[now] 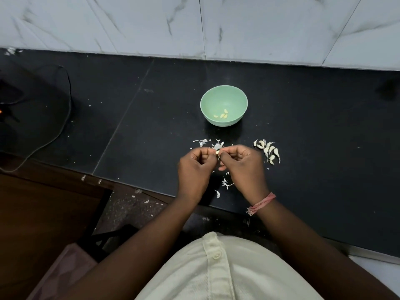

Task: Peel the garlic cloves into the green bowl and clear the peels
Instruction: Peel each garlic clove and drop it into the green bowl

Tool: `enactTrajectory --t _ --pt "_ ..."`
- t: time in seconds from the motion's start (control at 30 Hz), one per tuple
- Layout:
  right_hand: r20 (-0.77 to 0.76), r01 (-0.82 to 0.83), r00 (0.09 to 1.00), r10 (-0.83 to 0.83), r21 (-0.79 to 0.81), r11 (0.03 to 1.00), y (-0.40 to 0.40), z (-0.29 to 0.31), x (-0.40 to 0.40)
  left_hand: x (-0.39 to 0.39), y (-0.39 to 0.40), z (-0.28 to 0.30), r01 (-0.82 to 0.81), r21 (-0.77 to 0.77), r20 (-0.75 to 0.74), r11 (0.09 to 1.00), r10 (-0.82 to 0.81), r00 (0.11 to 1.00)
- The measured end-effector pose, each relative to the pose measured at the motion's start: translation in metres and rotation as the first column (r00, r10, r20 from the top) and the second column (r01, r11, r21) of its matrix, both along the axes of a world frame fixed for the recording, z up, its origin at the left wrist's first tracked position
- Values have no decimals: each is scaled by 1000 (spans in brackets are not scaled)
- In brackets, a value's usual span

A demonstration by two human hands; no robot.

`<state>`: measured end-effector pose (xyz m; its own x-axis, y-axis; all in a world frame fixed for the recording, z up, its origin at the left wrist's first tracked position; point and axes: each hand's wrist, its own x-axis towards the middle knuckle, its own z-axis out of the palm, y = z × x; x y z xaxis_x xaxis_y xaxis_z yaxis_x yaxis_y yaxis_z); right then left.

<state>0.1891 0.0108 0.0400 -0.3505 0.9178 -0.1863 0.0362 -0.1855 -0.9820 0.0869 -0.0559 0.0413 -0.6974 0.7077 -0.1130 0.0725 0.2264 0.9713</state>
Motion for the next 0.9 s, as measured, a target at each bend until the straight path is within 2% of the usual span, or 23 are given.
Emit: enactTrajectory --t 0.13,0.33,0.47,0.6,0.7,0.9 --pt "12 -13 1000 13 -28 1000 -3 0 9 8 -3 0 8 -52 -206 999 -18 978" --pt "58 2 998 -1 -19 1000 -9 1 11 -5 -6 7 136 -71 -247 988 -149 958" --pt "72 34 997 -35 12 999 -13 8 2 -18 -7 7 186 -74 -214 980 -198 957" --pt "22 133 991 -133 38 990 -23 12 -15 -29 -9 9 233 -55 -101 971 -237 966" --pt "54 193 979 -199 93 977 -33 9 -23 -38 -11 8 233 -36 -37 972 -234 971" --pt "107 134 982 -154 172 976 -41 -2 -31 -42 -15 9 301 -3 29 954 -300 953"
